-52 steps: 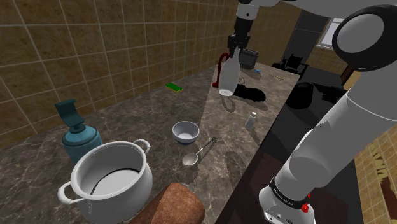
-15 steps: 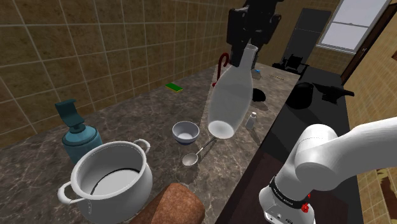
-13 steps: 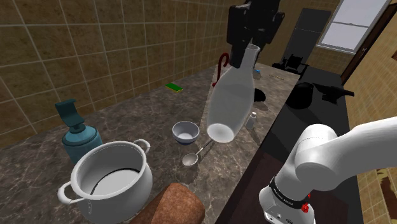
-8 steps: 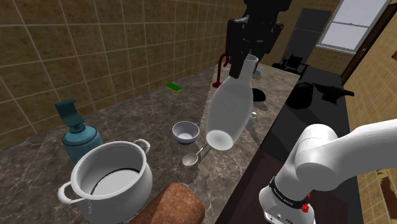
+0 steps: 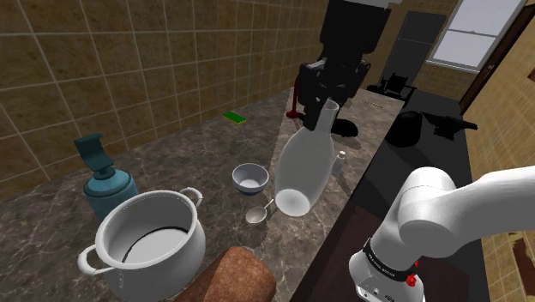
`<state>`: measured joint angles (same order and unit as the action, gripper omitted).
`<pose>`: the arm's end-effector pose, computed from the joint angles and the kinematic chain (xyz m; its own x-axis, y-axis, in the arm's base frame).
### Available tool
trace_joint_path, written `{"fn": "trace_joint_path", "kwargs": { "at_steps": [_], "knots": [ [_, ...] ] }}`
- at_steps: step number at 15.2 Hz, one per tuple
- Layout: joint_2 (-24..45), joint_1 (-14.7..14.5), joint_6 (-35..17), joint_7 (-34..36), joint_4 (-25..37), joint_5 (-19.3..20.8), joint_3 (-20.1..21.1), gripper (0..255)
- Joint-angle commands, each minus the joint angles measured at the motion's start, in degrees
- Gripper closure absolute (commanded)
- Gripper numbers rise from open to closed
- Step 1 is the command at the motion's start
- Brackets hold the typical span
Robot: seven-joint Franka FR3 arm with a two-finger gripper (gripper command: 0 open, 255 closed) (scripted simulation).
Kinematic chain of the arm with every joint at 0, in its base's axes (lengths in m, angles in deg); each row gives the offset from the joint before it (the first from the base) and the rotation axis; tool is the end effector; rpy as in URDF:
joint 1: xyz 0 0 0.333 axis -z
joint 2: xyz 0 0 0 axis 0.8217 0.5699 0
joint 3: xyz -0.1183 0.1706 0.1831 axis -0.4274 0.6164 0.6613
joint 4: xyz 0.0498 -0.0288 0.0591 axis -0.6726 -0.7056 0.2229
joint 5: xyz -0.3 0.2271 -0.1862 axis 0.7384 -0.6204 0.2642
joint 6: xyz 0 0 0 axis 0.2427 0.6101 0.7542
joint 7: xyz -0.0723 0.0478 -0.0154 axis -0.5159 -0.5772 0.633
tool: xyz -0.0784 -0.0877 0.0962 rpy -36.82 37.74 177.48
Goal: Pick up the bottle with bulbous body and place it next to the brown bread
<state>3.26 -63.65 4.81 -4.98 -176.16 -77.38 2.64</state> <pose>0.2682 0.2308 0.6207 0.9887 -0.1405 0.0514 -0.1410 -0.9900 0.0054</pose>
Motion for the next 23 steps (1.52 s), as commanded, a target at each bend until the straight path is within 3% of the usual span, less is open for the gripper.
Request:
{"fn": "trace_joint_path", "kwargs": {
  "at_steps": [1, 23],
  "knots": [
    [-0.8, -0.2, -1.3, -0.2, -2.1, -0.2, 0.0, 255],
    [-7.3, -2.3, -15.6, -1.2, -22.8, -3.5, 2.9, 255]
  ]
}}
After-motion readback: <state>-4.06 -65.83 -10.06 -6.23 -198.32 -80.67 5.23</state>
